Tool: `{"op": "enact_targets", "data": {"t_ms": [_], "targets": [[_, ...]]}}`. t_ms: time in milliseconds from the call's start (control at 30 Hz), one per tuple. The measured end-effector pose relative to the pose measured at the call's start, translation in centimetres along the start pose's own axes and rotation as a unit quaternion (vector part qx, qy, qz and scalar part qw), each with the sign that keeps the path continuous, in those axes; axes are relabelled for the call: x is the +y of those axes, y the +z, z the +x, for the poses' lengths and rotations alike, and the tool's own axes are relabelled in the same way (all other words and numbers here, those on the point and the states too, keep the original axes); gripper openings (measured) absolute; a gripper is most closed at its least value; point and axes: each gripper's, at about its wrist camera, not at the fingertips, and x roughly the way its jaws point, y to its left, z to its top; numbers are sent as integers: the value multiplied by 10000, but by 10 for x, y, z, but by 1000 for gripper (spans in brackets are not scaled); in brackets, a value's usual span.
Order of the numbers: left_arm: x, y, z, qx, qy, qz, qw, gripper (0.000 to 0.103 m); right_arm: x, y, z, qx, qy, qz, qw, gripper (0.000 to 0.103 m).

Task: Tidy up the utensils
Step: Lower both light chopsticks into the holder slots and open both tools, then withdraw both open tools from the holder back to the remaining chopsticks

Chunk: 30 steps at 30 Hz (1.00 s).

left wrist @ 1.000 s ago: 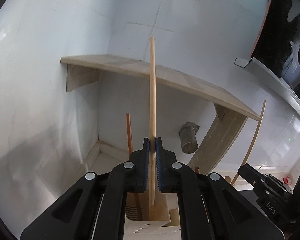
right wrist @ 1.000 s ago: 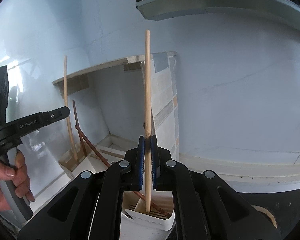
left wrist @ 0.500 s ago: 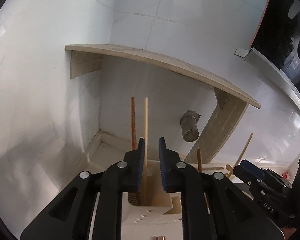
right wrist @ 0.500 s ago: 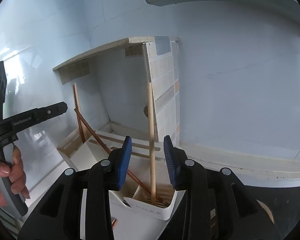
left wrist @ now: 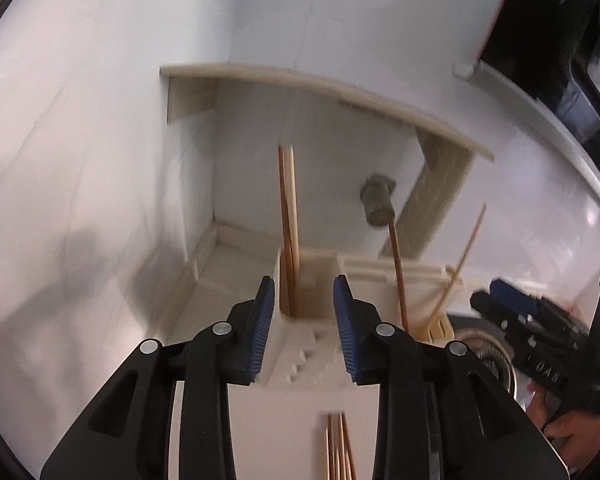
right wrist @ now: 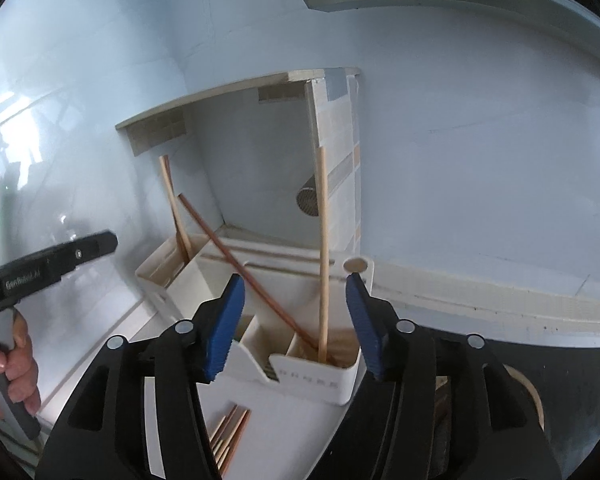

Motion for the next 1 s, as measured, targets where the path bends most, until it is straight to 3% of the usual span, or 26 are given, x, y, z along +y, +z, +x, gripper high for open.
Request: {"op": "enact_targets", "data": {"t_ms": [167,700,1000], "targets": [[0,-21,-5,291,-42,62,9995,39,5,-12,-8,113,-7,-26,9999,60],[-14,-66,-10,936,-108,363,9949,52,15,-49,-25,581,-146,50,9982,71],[-14,-94,-16,1222,-88,381,9917,54,21,-67,-35,863,-207,64,9960,74]]}}
